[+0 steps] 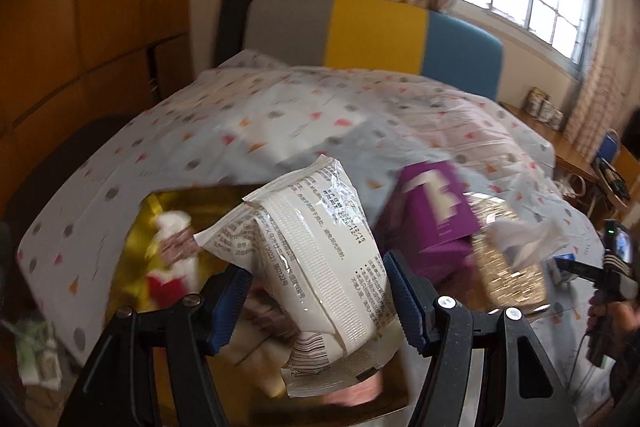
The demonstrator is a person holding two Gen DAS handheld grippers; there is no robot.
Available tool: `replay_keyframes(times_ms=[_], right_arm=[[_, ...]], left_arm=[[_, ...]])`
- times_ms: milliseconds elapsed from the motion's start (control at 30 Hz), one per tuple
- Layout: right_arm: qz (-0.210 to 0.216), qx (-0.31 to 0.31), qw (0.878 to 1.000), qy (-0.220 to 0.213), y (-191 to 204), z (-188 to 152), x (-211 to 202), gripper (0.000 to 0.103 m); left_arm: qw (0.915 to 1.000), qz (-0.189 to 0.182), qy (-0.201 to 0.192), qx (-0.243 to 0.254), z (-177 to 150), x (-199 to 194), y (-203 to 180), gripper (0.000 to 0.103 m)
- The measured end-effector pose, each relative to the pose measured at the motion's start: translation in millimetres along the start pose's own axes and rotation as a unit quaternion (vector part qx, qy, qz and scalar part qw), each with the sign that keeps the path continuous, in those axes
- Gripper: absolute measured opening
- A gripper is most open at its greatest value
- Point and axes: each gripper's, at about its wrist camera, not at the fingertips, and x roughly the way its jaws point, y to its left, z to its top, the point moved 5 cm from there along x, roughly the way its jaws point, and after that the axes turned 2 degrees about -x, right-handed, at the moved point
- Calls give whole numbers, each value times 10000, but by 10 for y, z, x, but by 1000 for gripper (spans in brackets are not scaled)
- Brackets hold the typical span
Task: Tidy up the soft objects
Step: 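Place the white wrapped pack in the gold tray and open the left tool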
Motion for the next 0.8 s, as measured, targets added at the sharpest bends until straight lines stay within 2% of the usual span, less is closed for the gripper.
replay_keyframes(times_ms=[133,267,367,567,700,800], right_arm=[[-1,7,10000,4,-1,1,-7,64],[-37,-22,10000,-15,6,2,-19,62],[-65,-42,10000,-29,10,0,-32,62],[-67,-47,10000,-49,10,10,-46,61],[-43,-8,10000,-54,8,14,-53,60],[8,50,10000,-81,-3,23,-72,60]], left_arm=[[9966,424,270,-659,-273,10,798,67],[9887,720,527,-1203,-563,-1,1352,67],[9848,684,703,-1436,-703,32,1462,67],[9831,434,892,-1541,-723,285,1316,70],[9846,560,956,-1349,-724,360,1223,80],[9855,736,881,-1250,-757,327,1213,81]])
